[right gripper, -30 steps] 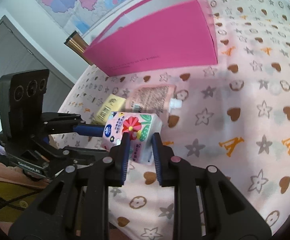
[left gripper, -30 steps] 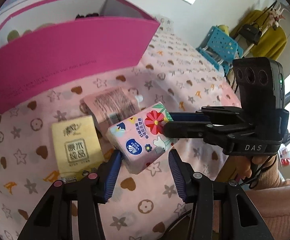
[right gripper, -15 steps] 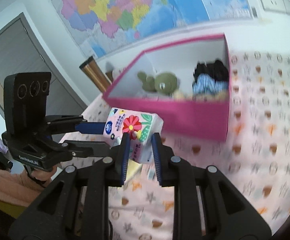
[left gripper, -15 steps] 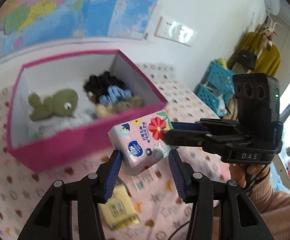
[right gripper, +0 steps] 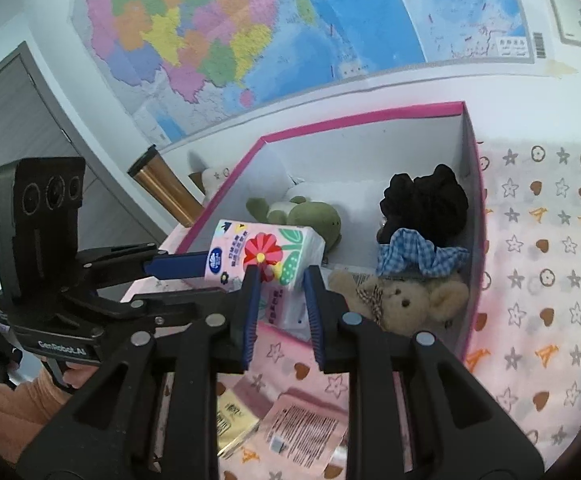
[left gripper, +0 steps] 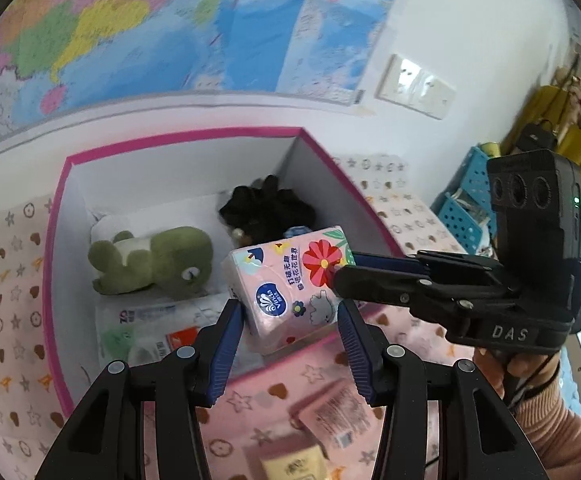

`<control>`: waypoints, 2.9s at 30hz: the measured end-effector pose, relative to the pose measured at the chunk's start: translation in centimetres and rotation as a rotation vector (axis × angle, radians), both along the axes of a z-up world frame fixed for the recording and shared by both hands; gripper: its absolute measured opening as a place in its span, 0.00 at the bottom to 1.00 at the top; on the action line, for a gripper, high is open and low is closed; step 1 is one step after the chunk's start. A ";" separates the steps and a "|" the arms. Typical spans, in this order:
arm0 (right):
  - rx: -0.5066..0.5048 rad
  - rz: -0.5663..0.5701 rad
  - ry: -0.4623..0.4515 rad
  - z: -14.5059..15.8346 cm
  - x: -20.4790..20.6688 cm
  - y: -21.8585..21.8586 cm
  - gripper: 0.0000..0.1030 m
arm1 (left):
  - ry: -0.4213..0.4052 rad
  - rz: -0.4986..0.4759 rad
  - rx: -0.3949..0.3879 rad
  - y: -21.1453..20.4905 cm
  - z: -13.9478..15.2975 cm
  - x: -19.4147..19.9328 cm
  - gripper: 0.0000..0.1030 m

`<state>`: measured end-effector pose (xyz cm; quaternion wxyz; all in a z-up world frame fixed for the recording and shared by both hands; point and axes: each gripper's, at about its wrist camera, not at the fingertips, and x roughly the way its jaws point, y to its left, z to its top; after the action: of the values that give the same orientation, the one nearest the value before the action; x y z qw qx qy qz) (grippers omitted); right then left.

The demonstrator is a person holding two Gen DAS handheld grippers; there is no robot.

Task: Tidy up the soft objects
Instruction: 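Lift the tissue pack into the pink box and open the right gripper, then reach the right gripper to the peach spouted pouch and grasp it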

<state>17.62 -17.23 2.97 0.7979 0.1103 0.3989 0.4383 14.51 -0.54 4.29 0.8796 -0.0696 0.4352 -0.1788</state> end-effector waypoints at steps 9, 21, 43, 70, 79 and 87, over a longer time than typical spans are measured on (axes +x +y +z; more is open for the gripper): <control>-0.061 -0.002 0.084 -2.4 2.2 2.2 0.27 | 0.113 0.062 -0.031 2.0 -3.2 2.4 0.47; -0.116 -0.049 -0.018 -0.9 -0.4 0.7 0.36 | 0.019 0.086 0.002 2.4 -1.9 -0.7 0.47; -0.072 -0.026 0.026 -3.4 -8.0 -4.5 0.36 | -0.034 -0.088 -0.020 -3.8 -3.6 -9.7 0.50; -0.117 -0.082 0.184 -9.4 -9.7 -5.4 0.36 | 0.167 -0.089 -0.078 -4.8 -9.7 -10.9 0.50; -0.123 -0.093 0.182 -9.5 -9.9 -5.5 0.36 | 0.161 -0.040 -0.073 -3.7 -9.6 -10.1 0.50; -0.139 -0.091 0.173 -9.8 -9.9 -5.0 0.36 | 0.157 -0.043 -0.058 -4.5 -9.7 -8.9 0.48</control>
<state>7.76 -22.22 -6.84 0.7852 0.1100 0.4903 0.3619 5.63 -5.02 -5.41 0.8365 -0.0993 0.4987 -0.2040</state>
